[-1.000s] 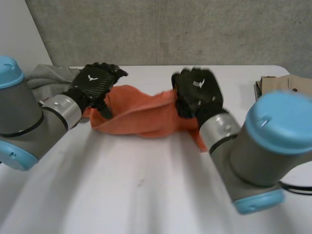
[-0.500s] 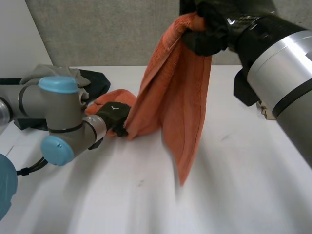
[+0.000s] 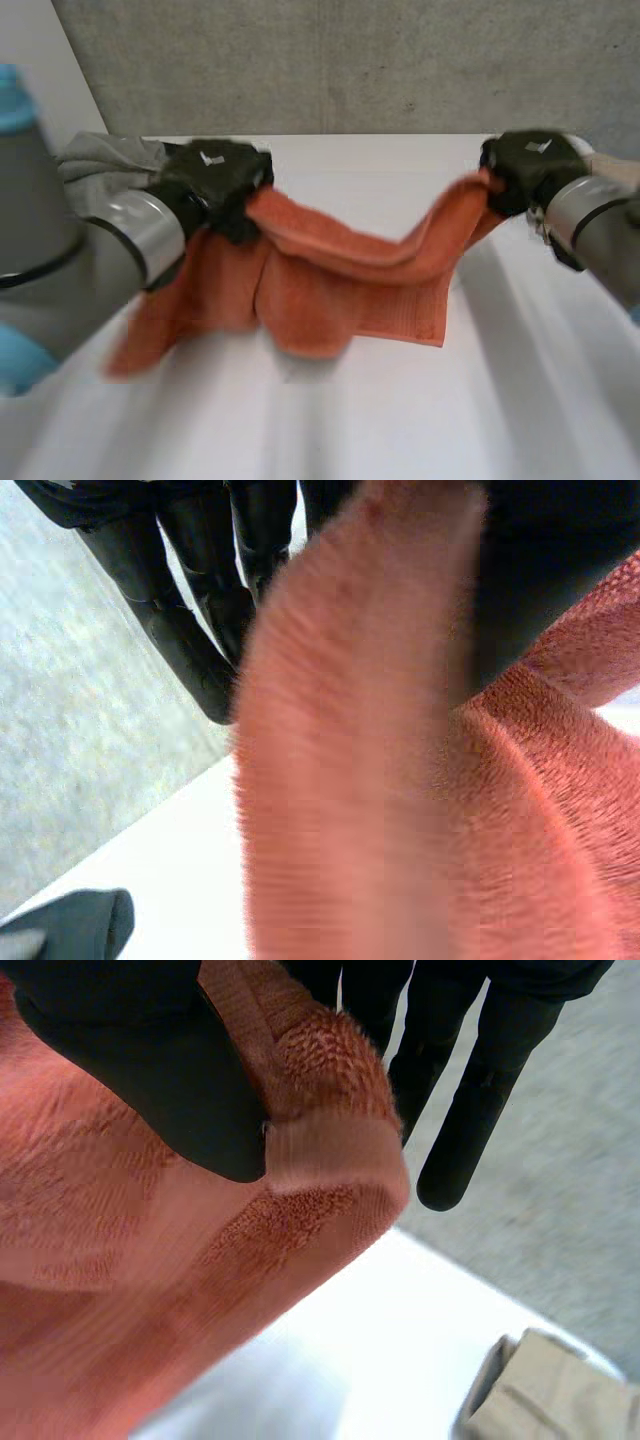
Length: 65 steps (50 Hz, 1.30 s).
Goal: Fold the laundry.
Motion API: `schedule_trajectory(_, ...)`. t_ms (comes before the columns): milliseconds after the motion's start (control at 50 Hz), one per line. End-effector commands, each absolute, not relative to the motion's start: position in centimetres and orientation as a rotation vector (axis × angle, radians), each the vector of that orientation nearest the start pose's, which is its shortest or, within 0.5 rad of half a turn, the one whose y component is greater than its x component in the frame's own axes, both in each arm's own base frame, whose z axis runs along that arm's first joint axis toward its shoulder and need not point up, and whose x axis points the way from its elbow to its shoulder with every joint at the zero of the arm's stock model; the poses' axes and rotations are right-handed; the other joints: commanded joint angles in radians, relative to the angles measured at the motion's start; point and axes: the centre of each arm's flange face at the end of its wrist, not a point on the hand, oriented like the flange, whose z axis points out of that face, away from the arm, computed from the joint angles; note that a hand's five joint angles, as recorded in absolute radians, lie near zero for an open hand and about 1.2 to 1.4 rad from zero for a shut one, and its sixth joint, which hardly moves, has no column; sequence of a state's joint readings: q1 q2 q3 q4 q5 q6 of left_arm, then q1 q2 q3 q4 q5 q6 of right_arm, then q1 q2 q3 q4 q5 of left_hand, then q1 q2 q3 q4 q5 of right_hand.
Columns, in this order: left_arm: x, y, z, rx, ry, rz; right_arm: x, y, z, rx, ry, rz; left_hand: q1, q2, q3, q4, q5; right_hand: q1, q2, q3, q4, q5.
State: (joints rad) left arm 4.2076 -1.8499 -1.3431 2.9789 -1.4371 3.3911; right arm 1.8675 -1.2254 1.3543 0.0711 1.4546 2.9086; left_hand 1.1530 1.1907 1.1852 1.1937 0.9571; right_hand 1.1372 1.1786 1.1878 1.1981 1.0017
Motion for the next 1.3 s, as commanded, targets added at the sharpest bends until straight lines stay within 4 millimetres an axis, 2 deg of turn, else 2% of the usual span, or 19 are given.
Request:
schedule_trajectory(20,-31.8,-29.4,23.7,1.092,2.241,-1.999,26.7,-33.3,23.6,-0.785,2.111,-2.015,0.243,0.206,0.211,0.203,0.265,0.259,0.218,0.209,0.198,0.220)
schedule_trajectory(100,-32.6,-32.0,28.9,0.971,2.004,-2.209,28.0,-35.8,27.0,-0.622,1.830,-2.304,0.243,0.206,0.211,0.203,0.265,0.259,0.218,0.209,0.198,0.220)
schedule_trajectory(120,-32.8,-32.6,31.2,0.900,1.908,-2.317,28.2,-36.7,28.7,-0.532,1.699,-2.415,0.243,0.206,0.211,0.203,0.265,0.259,0.218,0.209,0.198,0.220)
schedule_trajectory(180,-32.9,-33.0,34.2,0.803,1.780,-2.459,28.3,-37.4,31.0,-0.410,1.505,-2.545,0.243,0.206,0.211,0.203,0.265,0.259,0.218,0.209,0.198,0.220)
schedule_trajectory(200,-32.8,-32.7,36.2,0.749,1.690,-2.539,28.2,-37.7,32.6,-0.344,1.386,-2.622,0.243,0.206,0.211,0.203,0.265,0.259,0.218,0.209,0.198,0.220)
schedule_trajectory(280,-32.3,-31.6,39.7,0.653,1.521,-2.682,28.0,-37.7,34.5,-0.285,1.241,-2.701,0.243,0.206,0.211,0.203,0.265,0.259,0.218,0.209,0.198,0.220)
schedule_trajectory(320,-32.2,-31.3,40.0,0.647,1.494,-2.700,27.7,-37.6,34.8,-0.287,1.238,-2.703,0.243,0.206,0.211,0.203,0.265,0.259,0.218,0.209,0.198,0.220)
schedule_trajectory(360,-32.1,-30.7,39.3,0.685,1.506,-2.690,27.2,-37.5,34.5,-0.308,1.295,-2.677,0.243,0.206,0.211,0.203,0.265,0.259,0.218,0.209,0.198,0.220)
schedule_trajectory(440,-32.0,-29.8,35.7,0.802,1.645,-2.593,26.0,-37.4,32.8,-0.347,1.430,-2.597,0.243,0.206,0.211,0.203,0.265,0.259,0.218,0.209,0.198,0.220)
schedule_trajectory(580,-32.4,-27.0,26.1,1.049,1.979,-2.303,24.3,-36.7,25.9,-0.515,1.763,-2.327,0.243,0.206,0.211,0.203,0.265,0.259,0.218,0.209,0.198,0.220)
schedule_trajectory(600,-32.6,-26.4,23.8,1.096,2.045,-2.240,24.1,-36.4,23.9,-0.570,1.846,-2.240,0.133,0.095,0.101,0.092,0.155,0.259,0.218,0.209,0.198,0.220)
schedule_trajectory(680,-33.8,-25.8,18.7,1.206,2.163,-2.101,23.2,-35.7,19.1,-0.699,2.029,-2.074,-0.325,-0.363,-0.357,-0.366,-0.303,0.259,0.218,0.209,0.198,0.220)
schedule_trajectory(740,-34.2,-25.6,16.5,1.244,2.205,-2.026,22.3,-35.6,17.0,-0.747,2.121,-2.031,-0.396,-0.434,-0.428,-0.437,-0.375,0.259,0.218,0.209,0.198,0.220)
schedule_trajectory(760,-34.3,-25.6,15.6,1.248,2.233,-1.985,21.7,-35.7,16.1,-0.770,2.166,-2.024,-0.533,-0.571,-0.565,-0.574,-0.512,0.259,0.218,0.209,0.198,0.220)
schedule_trajectory(800,-34.3,-25.4,15.6,1.252,2.242,-1.964,21.2,-35.8,15.4,-0.785,2.206,-2.019,-0.698,-0.736,-0.730,-0.739,-0.677,0.259,0.218,0.209,0.198,0.220)
schedule_trajectory(880,-33.9,-24.5,17.8,1.243,2.241,-1.970,19.9,-36.1,14.8,-0.770,2.290,-2.038,-0.936,-0.974,-0.968,-0.977,-0.915,0.259,0.218,0.209,0.198,0.220)
schedule_trajectory(1040,-30.2,-23.8,21.3,1.096,2.268,-2.001,18.8,-36.8,15.1,-0.705,2.349,-2.079,-0.867,-0.904,-0.899,-0.907,-0.845,0.259,0.218,0.209,0.198,0.220)
schedule_trajectory(1200,-25.2,-23.6,18.0,1.029,2.465,-1.673,19.1,-36.4,15.0,-0.710,2.351,-2.056,-0.397,-0.435,-0.429,-0.438,-0.376,0.259,0.218,0.209,0.198,0.220)
schedule_trajectory(1300,-24.6,-24.0,16.2,1.081,2.558,-1.598,19.6,-36.1,14.9,-0.721,2.343,-2.050,-0.352,-0.390,-0.384,-0.393,-0.331,0.259,0.218,0.209,0.198,0.220)
